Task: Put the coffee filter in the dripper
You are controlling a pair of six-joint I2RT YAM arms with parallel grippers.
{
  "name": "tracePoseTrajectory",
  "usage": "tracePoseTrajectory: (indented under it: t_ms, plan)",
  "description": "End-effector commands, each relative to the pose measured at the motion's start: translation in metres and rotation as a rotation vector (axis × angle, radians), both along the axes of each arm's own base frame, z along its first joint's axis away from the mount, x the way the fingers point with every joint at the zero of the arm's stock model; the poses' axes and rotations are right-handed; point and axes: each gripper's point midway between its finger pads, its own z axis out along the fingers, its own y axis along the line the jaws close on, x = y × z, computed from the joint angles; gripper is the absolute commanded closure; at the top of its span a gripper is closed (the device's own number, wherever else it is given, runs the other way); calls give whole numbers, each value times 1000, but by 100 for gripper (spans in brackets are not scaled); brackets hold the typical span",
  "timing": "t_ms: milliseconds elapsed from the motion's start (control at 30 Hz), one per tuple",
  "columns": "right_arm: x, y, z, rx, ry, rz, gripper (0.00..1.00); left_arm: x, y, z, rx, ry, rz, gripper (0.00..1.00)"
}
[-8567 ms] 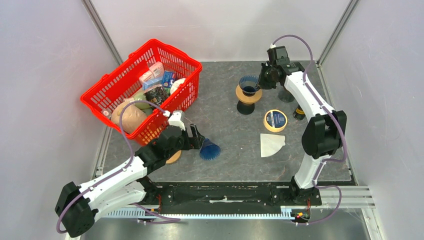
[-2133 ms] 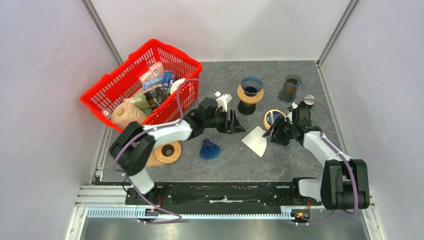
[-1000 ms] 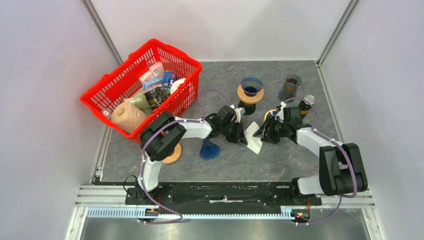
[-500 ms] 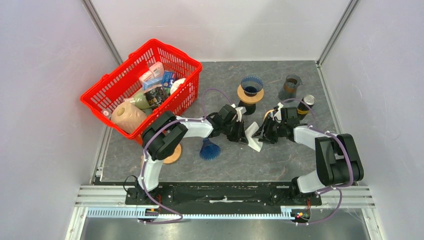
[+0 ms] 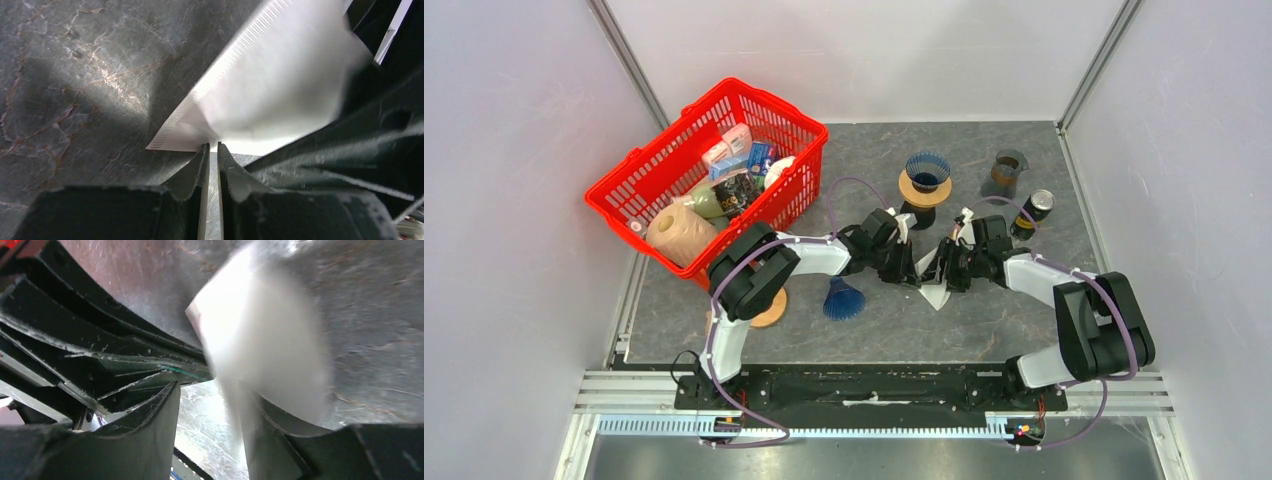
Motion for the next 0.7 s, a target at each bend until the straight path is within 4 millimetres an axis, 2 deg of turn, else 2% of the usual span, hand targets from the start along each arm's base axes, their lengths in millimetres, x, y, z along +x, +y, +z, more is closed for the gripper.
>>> tracePoseTrajectory:
  t_ms: [0, 100, 133, 233, 367, 400, 433, 567, 667]
  plan:
    - [5, 11, 13, 11, -60, 61, 46, 2, 6, -20, 73, 11, 28, 83]
    - [6, 9, 11, -2, -57, 48, 48, 2, 6, -20, 72, 15, 30, 83]
    - [8, 6, 10, -15, -53, 28, 53, 2, 6, -19, 70, 14, 30, 83]
    - [12, -2, 8, -60, -49, -23, 71, 1, 7, -17, 67, 11, 30, 83]
    - [16, -11, 20, -98, -92, -76, 96, 3, 11, -5, 59, -19, 39, 83]
    - [17, -12, 26, -106, -113, -79, 100, 4, 12, 2, 49, -31, 45, 82]
    - [17, -14, 32, -115, -135, -76, 100, 5, 14, 12, 31, -46, 48, 80]
    - [13, -17, 65, -134, -242, -11, 100, 4, 26, 59, -37, -138, 54, 59]
    - [4, -10, 96, -103, -357, 107, 100, 5, 45, 100, -79, -215, 92, 44]
